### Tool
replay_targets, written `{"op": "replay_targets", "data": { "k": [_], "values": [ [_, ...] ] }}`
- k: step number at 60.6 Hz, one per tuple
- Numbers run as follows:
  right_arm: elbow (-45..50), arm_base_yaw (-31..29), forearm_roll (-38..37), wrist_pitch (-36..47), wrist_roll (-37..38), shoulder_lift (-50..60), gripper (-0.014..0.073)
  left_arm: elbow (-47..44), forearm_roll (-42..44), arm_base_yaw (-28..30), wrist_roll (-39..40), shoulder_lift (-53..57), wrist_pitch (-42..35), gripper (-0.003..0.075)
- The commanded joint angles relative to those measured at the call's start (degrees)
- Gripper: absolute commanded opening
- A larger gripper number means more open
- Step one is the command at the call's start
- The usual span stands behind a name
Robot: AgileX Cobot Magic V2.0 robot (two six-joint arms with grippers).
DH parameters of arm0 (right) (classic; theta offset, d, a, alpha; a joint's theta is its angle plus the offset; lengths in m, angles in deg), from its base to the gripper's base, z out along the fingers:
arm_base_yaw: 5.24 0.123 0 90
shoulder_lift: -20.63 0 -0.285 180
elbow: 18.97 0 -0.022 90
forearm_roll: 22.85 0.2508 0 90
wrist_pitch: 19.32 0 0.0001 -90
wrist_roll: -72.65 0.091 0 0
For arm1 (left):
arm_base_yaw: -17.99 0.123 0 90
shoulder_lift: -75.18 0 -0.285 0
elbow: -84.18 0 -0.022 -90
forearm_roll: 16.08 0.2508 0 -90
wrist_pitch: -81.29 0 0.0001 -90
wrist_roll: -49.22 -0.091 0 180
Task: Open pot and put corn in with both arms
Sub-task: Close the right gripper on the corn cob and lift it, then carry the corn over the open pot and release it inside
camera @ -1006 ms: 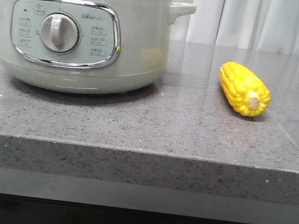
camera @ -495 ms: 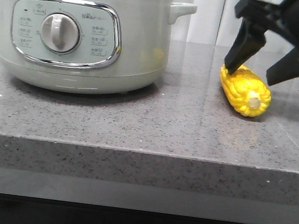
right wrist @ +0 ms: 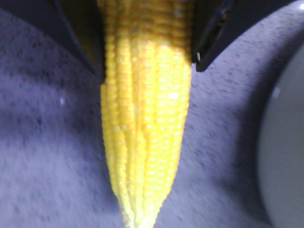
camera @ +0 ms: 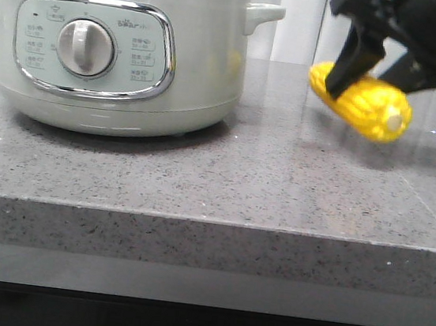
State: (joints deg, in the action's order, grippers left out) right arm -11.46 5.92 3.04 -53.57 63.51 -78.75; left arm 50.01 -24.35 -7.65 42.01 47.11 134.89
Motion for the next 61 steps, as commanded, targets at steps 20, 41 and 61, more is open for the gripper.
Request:
{"op": "replay_targets", "data": {
  "k": [20,41,61],
  "values": [
    [-21.42,8.70,1.42,1.20,-7.05,3.37,0.0236,1.98,-1.08,-0.50,0.23,-0.33,-8.19,0.0209],
    [-33.49,21.21,1.42,1.83,-7.27,-10.09,0.0244,1.98,-0.97,-0.50,0.23,-0.33,-8.19,0.0209],
    [-33.90,21.76,1.36,1.77,-7.27,-11.13,0.0519,1.98,-0.97,-0.50,0.23,-0.33,-8.19,0.0209]
  ]
}}
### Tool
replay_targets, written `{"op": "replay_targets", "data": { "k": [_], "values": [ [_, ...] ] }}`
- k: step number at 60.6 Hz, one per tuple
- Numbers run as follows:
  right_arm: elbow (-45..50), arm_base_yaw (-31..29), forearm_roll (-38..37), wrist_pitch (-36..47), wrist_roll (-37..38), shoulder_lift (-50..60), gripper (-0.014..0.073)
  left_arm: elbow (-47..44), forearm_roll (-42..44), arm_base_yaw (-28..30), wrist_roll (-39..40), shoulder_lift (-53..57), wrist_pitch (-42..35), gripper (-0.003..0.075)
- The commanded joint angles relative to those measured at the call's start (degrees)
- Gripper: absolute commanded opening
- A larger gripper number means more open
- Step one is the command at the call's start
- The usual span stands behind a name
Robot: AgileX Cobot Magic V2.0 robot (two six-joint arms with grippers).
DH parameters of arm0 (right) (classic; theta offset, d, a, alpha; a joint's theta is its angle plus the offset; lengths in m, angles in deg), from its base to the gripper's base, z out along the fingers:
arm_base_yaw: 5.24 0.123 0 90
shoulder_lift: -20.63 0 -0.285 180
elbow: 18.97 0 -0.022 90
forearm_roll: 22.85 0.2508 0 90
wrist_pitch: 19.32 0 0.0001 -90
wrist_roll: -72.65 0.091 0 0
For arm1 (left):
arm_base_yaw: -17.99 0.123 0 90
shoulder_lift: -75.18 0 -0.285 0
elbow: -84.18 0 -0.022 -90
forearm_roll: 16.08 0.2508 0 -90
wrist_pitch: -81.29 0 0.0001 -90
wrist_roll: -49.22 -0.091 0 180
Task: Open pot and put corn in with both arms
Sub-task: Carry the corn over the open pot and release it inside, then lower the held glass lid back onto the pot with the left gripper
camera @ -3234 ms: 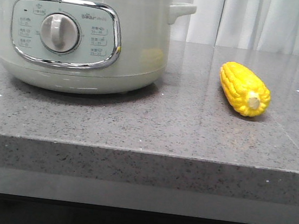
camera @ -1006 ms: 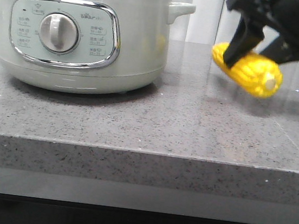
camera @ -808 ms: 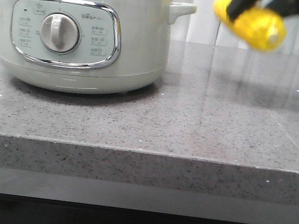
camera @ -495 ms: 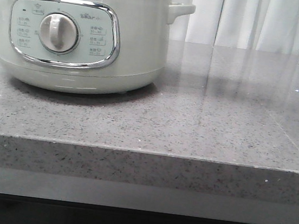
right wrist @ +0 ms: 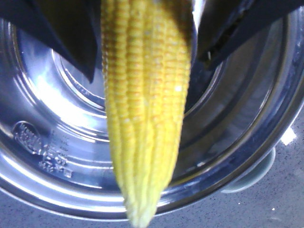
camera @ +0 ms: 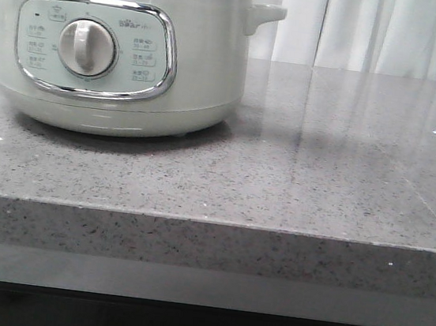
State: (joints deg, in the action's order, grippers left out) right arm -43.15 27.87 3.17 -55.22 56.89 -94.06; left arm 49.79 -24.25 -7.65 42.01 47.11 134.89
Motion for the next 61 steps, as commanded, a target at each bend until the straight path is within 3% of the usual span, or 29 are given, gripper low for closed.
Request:
{"op": "replay_targets", "data": {
  "k": [1,12,17,22,29,33,46,61],
  "values": [
    [-2.20,-0.20,1.17,3.47,-0.66,4.32,0.0520,2.20,-1.07,-0.50,0.23,-0.33,-8.19,0.0209],
    [-2.20,-0.63,-1.08,3.46,-0.66,6.12,0.0511,2.20,-1.07,-0.50,0.23,-0.33,-8.19,0.0209],
    [-2.20,-1.60,-1.44,3.11,-0.66,6.90,0.0449,2.20,-1.07,-0.50,0.23,-0.33,-8.19,0.0209],
    [-2.20,-3.33,-1.44,2.55,-0.66,8.01,0.0313,2.20,-1.07,-0.50,0.23,-0.33,-8.19,0.0209],
    [-2.20,-6.54,-1.44,0.37,-0.66,9.66,0.0023,2.20,-1.07,-0.50,0.23,-0.33,-8.19,0.0209],
    [-2.12,-8.44,-1.44,-1.07,-0.66,10.32,-0.0078,2.20,-1.07,-0.50,0.23,-0.33,-8.30,0.0209],
    [1.05,-14.72,-2.73,-2.65,-0.66,14.70,-0.0067,2.20,-1.07,-0.50,0.31,-0.33,-8.92,0.0209],
    [21.36,-21.22,-4.76,5.99,-1.13,30.01,-0.0067,8.64,1.34,-0.50,0.31,-8.00,-10.19,0.0209]
  ]
}}
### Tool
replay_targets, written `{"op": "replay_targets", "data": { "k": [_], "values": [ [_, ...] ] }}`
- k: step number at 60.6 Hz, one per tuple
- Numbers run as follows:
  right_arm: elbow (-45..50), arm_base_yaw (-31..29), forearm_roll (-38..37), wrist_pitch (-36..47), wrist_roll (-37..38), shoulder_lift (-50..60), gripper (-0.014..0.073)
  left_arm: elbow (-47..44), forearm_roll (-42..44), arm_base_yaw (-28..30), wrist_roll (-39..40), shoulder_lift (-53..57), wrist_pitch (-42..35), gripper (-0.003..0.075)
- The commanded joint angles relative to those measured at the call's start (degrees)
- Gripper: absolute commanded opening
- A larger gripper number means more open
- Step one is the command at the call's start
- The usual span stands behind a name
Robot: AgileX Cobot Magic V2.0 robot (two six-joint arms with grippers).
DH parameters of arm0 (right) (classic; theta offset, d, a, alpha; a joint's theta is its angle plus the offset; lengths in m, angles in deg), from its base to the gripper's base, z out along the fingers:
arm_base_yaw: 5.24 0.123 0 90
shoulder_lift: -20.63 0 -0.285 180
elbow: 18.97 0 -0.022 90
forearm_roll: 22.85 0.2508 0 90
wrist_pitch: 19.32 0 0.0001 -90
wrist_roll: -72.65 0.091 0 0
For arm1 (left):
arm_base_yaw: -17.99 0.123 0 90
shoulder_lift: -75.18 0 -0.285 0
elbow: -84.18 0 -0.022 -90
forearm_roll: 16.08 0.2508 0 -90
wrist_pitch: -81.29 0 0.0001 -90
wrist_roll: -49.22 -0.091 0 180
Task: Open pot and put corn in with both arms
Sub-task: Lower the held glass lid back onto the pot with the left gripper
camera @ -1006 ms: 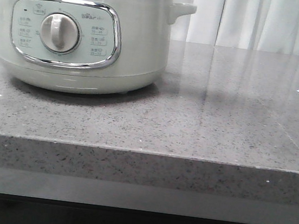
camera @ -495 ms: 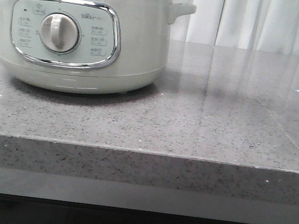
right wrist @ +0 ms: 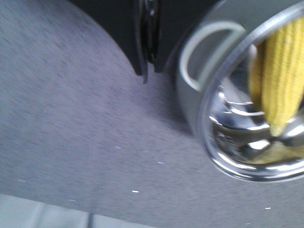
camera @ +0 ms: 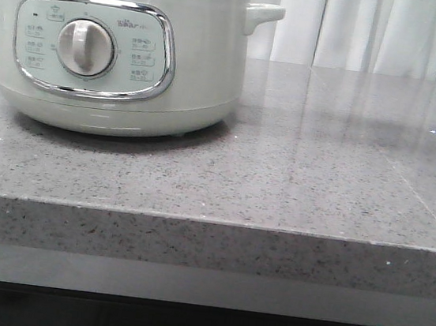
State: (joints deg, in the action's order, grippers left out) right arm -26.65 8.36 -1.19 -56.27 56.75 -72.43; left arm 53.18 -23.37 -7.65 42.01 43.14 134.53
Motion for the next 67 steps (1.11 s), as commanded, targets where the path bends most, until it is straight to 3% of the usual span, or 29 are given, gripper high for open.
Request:
{"op": "replay_targets", "data": {
  "k": [1,19,35,53,67],
  "values": [
    [6.38,-1.92,-0.68,7.74,-1.20,9.54,-0.0067,5.93,0.58,-0.50,0.31,-4.82,-9.82,0.0209],
    [36.70,-2.58,-3.30,21.76,-2.21,36.93,-0.0067,22.70,0.51,-0.50,0.31,-25.46,-9.91,0.0209],
    [52.78,-2.58,-3.30,23.14,-2.21,55.24,-0.0067,38.23,0.30,-0.50,0.31,-44.04,-9.91,0.0209],
    [57.41,-2.58,-3.30,23.32,-2.21,61.21,-0.0067,52.35,0.17,0.52,3.34,-59.11,-9.43,0.0209],
    [57.41,-2.58,-3.30,23.44,-2.21,61.21,-0.0067,55.04,-1.87,3.28,3.34,-64.18,-9.16,0.0209]
  ]
}}
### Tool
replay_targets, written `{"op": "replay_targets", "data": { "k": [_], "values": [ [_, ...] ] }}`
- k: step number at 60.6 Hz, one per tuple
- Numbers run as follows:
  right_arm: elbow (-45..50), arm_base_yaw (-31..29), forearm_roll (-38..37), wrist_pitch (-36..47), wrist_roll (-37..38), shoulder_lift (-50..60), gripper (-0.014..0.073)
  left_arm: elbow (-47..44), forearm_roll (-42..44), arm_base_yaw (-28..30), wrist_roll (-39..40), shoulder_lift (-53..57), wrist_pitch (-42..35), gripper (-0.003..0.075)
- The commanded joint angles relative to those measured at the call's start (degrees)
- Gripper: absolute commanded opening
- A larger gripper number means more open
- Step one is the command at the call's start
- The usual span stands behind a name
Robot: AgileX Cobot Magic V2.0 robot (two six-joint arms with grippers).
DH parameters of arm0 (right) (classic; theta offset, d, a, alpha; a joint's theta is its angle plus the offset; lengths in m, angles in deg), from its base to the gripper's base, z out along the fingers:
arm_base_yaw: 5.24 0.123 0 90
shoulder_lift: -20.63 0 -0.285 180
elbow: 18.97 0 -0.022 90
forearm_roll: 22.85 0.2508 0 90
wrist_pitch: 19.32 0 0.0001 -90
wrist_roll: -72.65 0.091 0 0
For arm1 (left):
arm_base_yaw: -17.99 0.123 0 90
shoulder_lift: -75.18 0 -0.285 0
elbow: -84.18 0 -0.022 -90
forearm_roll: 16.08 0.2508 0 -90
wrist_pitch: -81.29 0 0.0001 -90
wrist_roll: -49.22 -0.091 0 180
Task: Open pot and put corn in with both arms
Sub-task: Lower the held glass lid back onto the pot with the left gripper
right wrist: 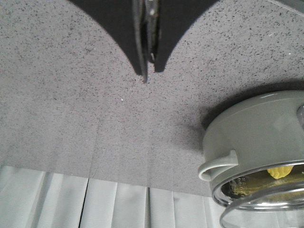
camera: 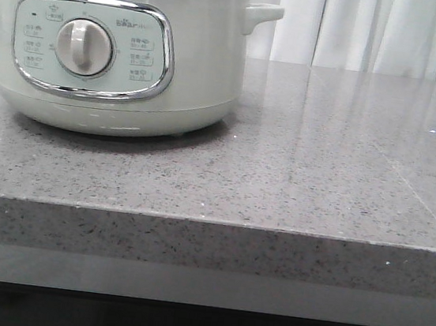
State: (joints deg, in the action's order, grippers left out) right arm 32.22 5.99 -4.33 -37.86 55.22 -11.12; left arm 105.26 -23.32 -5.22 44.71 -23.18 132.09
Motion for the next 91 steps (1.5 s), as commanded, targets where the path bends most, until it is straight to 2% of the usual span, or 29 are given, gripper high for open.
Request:
{"op": "replay_targets", "data": {
  "k": [1,75,80,91],
  "values": [
    [-1.46,-0.22,-0.16,5.03,-0.69,-0.10,-0.0067,2.96,-2.07,0.96,0.64,1.99,-6.71,0.0209],
    [-1.46,-0.22,-0.16,5.40,-0.69,-0.10,-0.0067,2.77,-3.44,-0.25,0.12,-1.10,-5.43,0.0215],
    [-1.46,-0.22,-0.16,5.40,-0.69,-0.10,-0.0067,2.77,-3.44,-0.65,0.03,-1.10,-5.43,0.0248],
    [-1.46,-0.22,-0.16,5.40,-0.69,-0.10,-0.0067,2.77,-3.09,-0.54,0.03,-0.97,-5.43,0.0426]
  ]
}}
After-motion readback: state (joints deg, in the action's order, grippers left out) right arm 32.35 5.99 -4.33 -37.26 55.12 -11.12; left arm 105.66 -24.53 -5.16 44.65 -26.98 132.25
